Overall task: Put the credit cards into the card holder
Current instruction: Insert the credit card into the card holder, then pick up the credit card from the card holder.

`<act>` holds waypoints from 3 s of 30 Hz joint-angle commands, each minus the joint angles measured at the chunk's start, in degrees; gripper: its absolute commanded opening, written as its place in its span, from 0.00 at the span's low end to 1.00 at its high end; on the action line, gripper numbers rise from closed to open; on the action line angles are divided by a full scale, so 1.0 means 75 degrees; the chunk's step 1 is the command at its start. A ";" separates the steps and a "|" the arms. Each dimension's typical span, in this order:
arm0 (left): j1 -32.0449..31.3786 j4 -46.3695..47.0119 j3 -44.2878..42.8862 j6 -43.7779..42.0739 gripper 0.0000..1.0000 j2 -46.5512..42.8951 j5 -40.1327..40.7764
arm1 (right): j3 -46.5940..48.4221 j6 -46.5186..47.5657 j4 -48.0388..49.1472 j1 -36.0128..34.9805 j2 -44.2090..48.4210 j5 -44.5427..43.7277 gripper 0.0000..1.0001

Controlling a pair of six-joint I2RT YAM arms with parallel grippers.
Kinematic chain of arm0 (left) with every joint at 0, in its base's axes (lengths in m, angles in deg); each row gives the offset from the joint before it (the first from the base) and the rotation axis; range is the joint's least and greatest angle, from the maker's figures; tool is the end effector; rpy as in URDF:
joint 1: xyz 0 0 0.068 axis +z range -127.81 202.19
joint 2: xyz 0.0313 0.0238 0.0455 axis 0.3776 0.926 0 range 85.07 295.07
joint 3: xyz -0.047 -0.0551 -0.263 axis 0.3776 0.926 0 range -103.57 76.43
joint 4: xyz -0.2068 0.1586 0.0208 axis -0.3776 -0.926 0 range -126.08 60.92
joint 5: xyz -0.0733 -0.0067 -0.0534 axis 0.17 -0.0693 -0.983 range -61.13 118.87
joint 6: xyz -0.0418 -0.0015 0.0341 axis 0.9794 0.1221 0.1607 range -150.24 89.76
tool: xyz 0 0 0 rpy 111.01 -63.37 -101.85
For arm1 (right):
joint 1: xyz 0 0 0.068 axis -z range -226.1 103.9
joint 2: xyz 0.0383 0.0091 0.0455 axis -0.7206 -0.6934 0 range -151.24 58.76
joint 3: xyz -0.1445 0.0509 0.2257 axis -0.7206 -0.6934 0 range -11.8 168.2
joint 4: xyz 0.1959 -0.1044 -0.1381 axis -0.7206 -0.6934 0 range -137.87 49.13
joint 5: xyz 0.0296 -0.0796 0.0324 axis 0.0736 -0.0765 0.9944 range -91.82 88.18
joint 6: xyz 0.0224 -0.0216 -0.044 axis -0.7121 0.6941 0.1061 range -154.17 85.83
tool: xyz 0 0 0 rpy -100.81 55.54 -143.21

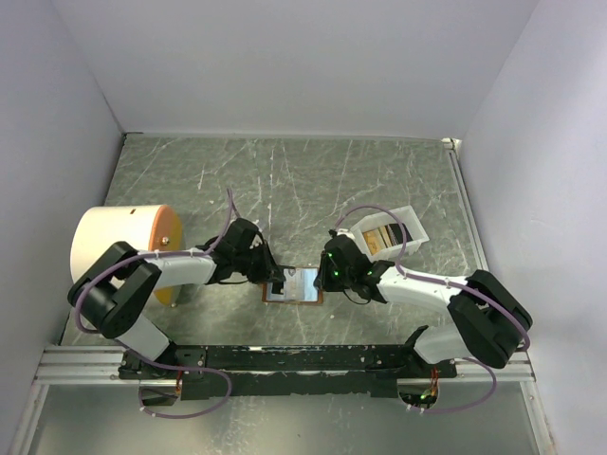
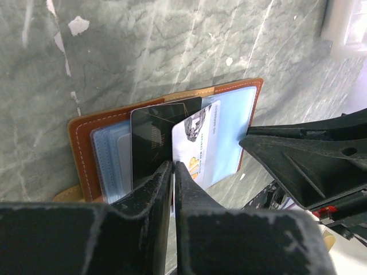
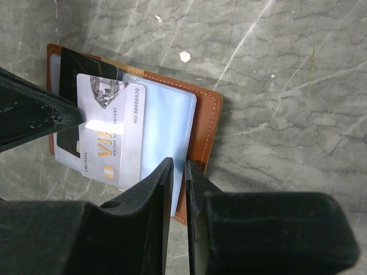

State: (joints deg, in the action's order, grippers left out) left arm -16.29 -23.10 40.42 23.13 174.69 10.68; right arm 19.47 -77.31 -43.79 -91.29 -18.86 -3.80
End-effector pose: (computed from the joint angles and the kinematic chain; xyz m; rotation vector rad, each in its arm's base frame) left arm 0.2159 -0.1858 0.1361 -0.1808 2.6556 -1.0353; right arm 0.1753 0.1747 0.1525 -0.0293 2.5378 0.6250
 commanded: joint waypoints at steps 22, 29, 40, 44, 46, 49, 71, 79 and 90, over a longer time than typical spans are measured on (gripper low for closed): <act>-0.0630 0.0525 -0.0738 0.0073 0.13 0.0706 -0.0113 | -0.0283 -0.0132 0.0529 -0.0043 -0.0127 0.0006 0.14; -0.0736 0.0560 -0.0854 0.0119 0.12 0.0820 -0.0090 | -0.0297 -0.0109 0.0559 -0.0043 -0.0115 0.0018 0.13; -0.0781 0.0492 -0.0857 0.0262 0.17 0.0611 0.0091 | -0.0222 -0.0096 0.0423 -0.0034 -0.0003 -0.0095 0.14; -0.0787 0.0186 -0.0897 0.0224 0.28 0.0406 0.0283 | -0.0167 -0.0091 0.0192 -0.0045 0.0196 -0.0191 0.16; -0.0787 -0.0036 -0.0943 0.0214 0.31 0.0330 0.0418 | -0.0121 -0.0096 0.0050 -0.0037 0.0313 -0.0211 0.16; -0.0786 -0.0286 -0.0966 0.0187 0.32 0.0243 0.0556 | -0.0049 -0.0140 -0.0143 -0.0043 0.0528 -0.0255 0.17; -0.0100 -0.1235 -0.0158 -0.0296 0.10 -0.1283 0.0970 | -0.0119 -0.1043 0.1819 -0.0037 0.0500 0.0969 0.41; 0.0034 -0.0335 0.0347 -0.0264 0.07 -0.0900 0.0327 | 0.0177 -0.1151 0.2448 -0.0045 -0.0726 0.1290 0.41; 0.0045 -0.0318 0.0442 -0.0342 0.07 -0.0721 0.0440 | 0.0048 -0.1439 0.3384 -0.0043 -0.1621 0.1695 0.39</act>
State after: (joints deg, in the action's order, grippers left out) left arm -16.36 -27.78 43.20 21.38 168.55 15.14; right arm 19.38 -87.10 -23.00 -91.33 -29.31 7.04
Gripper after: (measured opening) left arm 0.075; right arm 0.404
